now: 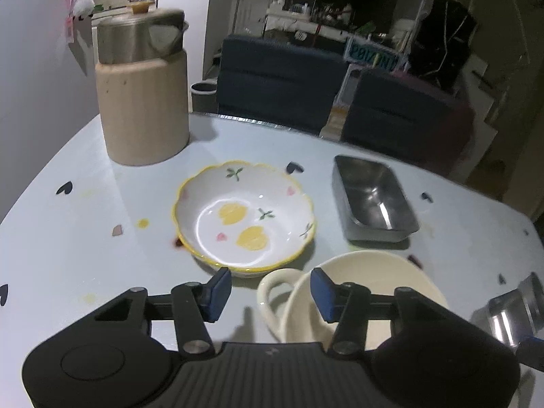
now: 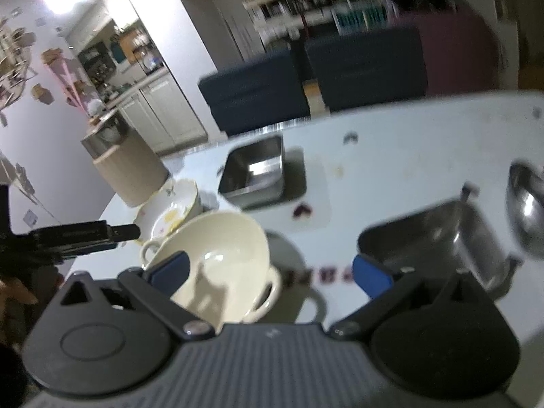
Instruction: Organize plates and bowls
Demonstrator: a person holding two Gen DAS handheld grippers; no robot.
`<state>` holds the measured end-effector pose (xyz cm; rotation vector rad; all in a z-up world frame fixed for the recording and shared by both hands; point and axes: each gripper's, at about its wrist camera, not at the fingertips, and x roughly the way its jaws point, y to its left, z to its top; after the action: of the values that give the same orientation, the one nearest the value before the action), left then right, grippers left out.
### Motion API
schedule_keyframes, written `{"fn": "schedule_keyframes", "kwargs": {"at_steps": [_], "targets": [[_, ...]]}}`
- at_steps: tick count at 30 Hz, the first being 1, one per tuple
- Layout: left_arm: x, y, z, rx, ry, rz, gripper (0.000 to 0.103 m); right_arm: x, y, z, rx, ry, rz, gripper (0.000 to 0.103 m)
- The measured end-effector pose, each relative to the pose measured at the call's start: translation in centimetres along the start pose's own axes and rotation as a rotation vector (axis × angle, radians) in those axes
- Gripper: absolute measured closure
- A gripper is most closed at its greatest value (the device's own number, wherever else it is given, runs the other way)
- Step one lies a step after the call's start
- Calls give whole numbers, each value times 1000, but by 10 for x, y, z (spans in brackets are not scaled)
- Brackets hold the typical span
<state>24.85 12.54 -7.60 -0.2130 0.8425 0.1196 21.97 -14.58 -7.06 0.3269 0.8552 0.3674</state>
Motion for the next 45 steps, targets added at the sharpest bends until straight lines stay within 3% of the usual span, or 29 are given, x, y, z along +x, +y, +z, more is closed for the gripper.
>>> {"fn": "schedule_keyframes", "kwargs": {"at_steps": [10,15,19,27,31,33,34,35,38,43,45], "targets": [[26,-8,-6,126,35,143,51,19,-11,-5,104,110,39,40],[27,-9,-10,159,66,182,48,28,-11,-8,120,153,49,51],[20,-8,-17,210,77,201,46,37,-8,-11,78,188,-23,63],[0,4,-41,249,133,176,46,45,-6,-7,60,167,-49,64],[-11,14,-45,187,116,151,44,50,-4,-3,59,162,-48,66],[-20,20,-44,139,81,117,27,52,-2,-1,66,161,-27,70],[-25,22,-42,111,57,85,13,52,-1,0,67,161,-8,70],[-29,23,-41,87,34,62,8,53,2,1,61,158,19,69],[-36,22,-37,34,-6,3,8,56,12,2,11,149,18,58],[-25,14,-40,10,40,-75,2,70,18,4,-33,157,-5,58],[-18,13,-41,3,72,-69,2,75,17,5,-33,166,-18,66]]}}
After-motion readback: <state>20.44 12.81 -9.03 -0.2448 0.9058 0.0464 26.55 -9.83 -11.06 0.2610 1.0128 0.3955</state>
